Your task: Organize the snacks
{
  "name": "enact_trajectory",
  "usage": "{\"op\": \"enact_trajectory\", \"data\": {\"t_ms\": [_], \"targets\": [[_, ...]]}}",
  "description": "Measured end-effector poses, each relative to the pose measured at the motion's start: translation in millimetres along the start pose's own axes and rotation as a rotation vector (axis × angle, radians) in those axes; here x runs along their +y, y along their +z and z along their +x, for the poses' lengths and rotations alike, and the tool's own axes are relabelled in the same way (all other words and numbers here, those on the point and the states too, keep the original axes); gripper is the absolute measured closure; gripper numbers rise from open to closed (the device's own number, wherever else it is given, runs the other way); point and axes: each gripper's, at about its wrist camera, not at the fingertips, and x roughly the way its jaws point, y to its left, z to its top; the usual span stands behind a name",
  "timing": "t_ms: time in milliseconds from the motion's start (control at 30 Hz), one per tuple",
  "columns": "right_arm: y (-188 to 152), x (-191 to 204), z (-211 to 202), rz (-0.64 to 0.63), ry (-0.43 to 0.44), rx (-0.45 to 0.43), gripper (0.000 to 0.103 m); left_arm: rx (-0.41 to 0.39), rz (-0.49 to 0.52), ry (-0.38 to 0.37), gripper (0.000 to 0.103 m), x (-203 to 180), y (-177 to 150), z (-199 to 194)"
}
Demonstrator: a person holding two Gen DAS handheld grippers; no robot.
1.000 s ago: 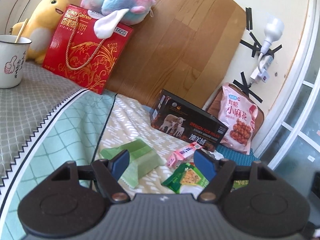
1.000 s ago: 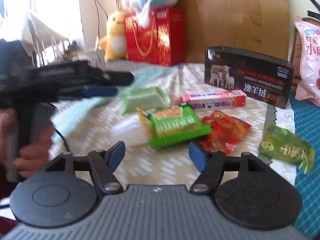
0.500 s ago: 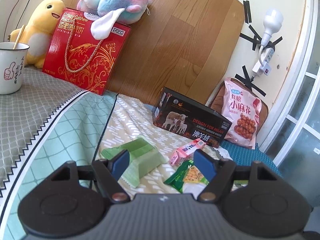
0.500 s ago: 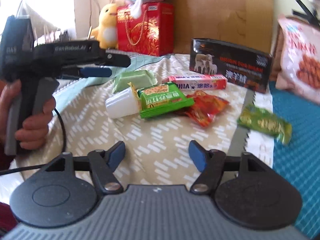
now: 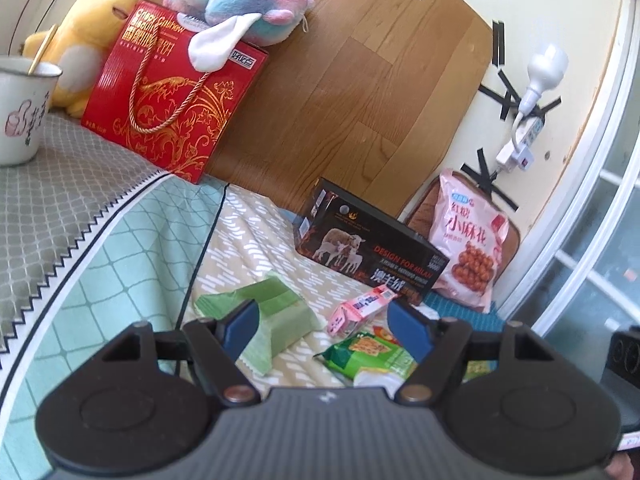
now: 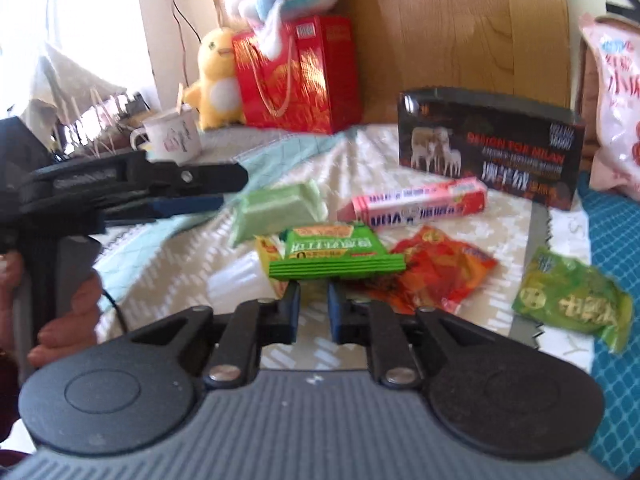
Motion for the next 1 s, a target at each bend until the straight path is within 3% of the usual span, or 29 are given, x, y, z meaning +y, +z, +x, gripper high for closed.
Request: {"op": "enact_trajectory", "data": {"t_ms": [67,100,300,500,700,800,867,900,1000], "targets": [[-2.1,-3.5,-14.9,-0.001,-0.011,-0.048,0.060,0.002,-0.032,-0.022,0.030,5.0,1.5,-0.5],[-3.9,-6.1,-21.3,-0.001,-0.022,-0.067,0.058,0.003,-0.047,-0.038,0.030,7.4,2.0,-0.9],[-7.6,-29.0,-44.8,0.009,-0.064,-0.068,0.057,0.036,-0.055,-0.101,0.034,6.9,2.5,-0.6],[-1.5,-36.4,-33.7,-0.047,-0.033,-0.044,0.052,0.107,0.055,-0.142,0.034,-21.7,-7.7,-18.0],[1.4,-21.5,7.0,-0.230,-0.025,0.040,0.046,0.232,0.219,-0.104,0.044,-54.5,-29.5,-17.5],[5.8,-19.4,21.5,-0.251,-0.098,0.009,0.047,0.257,0.244,-0.008,0.044,-56.6,-31.5,-3.4],[11.5,-23.3,23.0,-0.218,-0.176,-0.030,0.047,0.265,0.205,0.087,0.044,-46.6,-24.6,7.8],[14.6,-27.4,20.2,-0.184,-0.169,-0.040,0.047,0.256,0.157,0.073,0.047,-38.4,-18.8,7.2],[22.7,-37.0,4.9,-0.110,-0.077,-0.064,0.046,0.158,0.057,0.004,0.045,-18.5,0.6,-12.1]]}}
